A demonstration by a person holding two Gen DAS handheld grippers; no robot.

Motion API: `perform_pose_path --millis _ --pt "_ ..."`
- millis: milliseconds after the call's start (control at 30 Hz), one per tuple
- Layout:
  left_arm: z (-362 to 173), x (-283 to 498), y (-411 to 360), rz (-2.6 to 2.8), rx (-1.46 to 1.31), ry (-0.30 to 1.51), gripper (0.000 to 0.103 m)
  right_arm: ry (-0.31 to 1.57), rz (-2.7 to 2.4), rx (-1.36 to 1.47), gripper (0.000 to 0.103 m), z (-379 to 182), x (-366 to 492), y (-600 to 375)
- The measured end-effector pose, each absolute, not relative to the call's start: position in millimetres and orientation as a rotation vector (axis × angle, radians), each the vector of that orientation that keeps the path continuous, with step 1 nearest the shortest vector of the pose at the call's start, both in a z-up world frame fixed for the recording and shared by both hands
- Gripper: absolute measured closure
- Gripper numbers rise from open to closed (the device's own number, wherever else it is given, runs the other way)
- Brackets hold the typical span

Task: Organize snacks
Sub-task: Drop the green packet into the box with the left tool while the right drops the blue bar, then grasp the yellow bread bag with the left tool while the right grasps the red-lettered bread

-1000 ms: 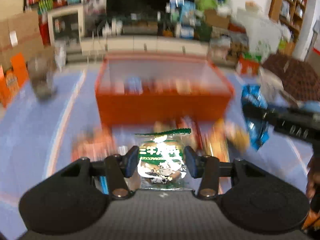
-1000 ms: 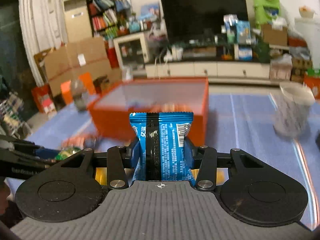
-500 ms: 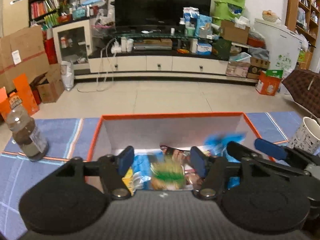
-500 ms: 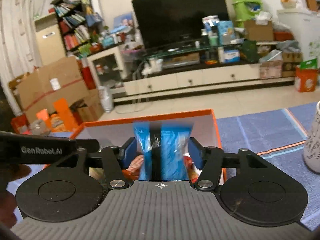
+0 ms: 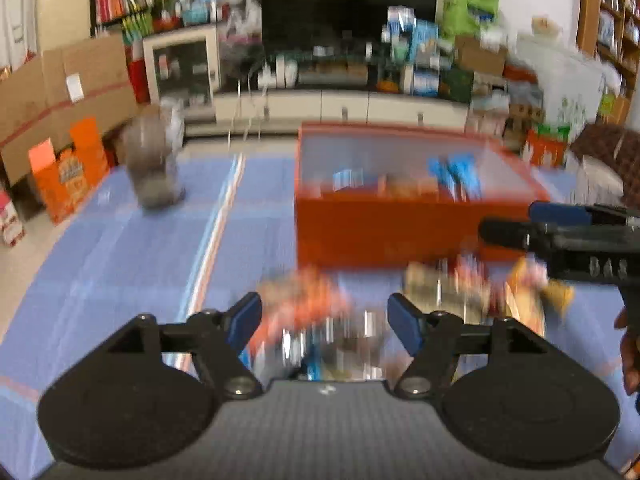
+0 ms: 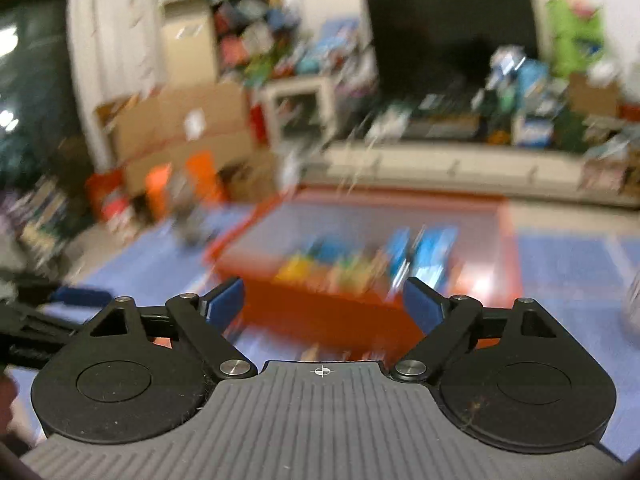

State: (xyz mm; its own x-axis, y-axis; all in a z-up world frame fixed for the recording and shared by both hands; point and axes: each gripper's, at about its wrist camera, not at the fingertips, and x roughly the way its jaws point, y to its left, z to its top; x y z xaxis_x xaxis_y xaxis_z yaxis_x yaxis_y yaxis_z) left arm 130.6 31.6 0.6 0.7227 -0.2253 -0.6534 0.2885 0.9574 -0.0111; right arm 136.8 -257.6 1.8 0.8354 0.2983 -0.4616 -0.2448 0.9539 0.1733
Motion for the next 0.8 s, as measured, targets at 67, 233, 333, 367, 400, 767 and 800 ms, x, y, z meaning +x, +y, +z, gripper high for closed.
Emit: perform_pose_path --millis 67,233,333,367,400,767,800 --pt "-16 116 36 -0.237 0.093 0.751 0.033 0.618 0.356 0.117 0.024 -28 120 -249" --pt "-37 104 50 -0.26 -0.019 0.843 0.033 0.768 0.453 0.002 0.029 -73 112 -216" --pt "-43 109 44 -0.284 -0.044 0.864 0.033 0.776 0.47 -0.008 0.027 -78 119 -204" --pt "-43 111 41 -0.307 -0.047 0.859 0.033 0.791 0.493 -0.003 0.026 -78 122 -201" --pt "-44 115 37 -0.341 -0.046 0.86 0.033 0.801 0.525 -0.01 0.024 -78 124 -197" --pt "-46 97 -2 -0.524 0.053 0.887 0.031 0.783 0.629 -0.094 0.02 -75 55 -184" --pt "-47 91 -7 -0.546 0.067 0.882 0.031 0.785 0.623 -0.077 0.02 -74 47 -190"
